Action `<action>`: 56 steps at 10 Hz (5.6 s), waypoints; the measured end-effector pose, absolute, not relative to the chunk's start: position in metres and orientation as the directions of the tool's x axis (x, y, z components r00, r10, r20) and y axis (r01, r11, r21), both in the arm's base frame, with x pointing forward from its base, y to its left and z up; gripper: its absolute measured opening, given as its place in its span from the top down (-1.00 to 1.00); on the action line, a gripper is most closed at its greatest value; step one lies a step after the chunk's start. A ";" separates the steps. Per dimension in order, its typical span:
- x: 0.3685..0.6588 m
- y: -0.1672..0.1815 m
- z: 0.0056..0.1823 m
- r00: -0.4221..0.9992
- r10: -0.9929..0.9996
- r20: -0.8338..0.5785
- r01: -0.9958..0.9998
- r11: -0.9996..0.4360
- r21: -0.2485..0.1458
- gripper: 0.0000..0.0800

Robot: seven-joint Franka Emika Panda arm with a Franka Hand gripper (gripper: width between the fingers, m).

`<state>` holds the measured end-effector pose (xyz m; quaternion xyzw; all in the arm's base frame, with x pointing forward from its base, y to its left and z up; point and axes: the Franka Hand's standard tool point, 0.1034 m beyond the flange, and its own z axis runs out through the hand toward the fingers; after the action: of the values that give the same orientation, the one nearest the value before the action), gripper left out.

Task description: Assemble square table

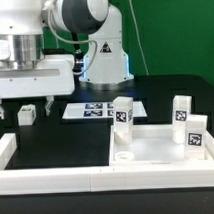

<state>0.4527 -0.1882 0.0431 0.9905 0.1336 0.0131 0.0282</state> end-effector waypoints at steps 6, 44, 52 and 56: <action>0.414 -0.203 0.023 0.908 0.044 -0.416 0.049 -0.999 0.002 -0.62; 0.515 -0.102 0.154 0.847 -0.014 -0.532 0.038 -0.995 0.088 0.29; 0.545 -0.058 0.137 0.999 -0.032 0.028 -0.035 -0.995 0.099 0.29; 0.594 -0.004 0.138 0.960 -0.050 0.276 -0.073 -0.995 0.072 0.29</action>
Offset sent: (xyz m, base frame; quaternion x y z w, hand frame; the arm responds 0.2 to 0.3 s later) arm -0.0461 -0.0530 0.0035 -0.0175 -0.3248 0.1227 0.9376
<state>0.5937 -0.0036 0.1376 0.9890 -0.0311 0.1385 0.0408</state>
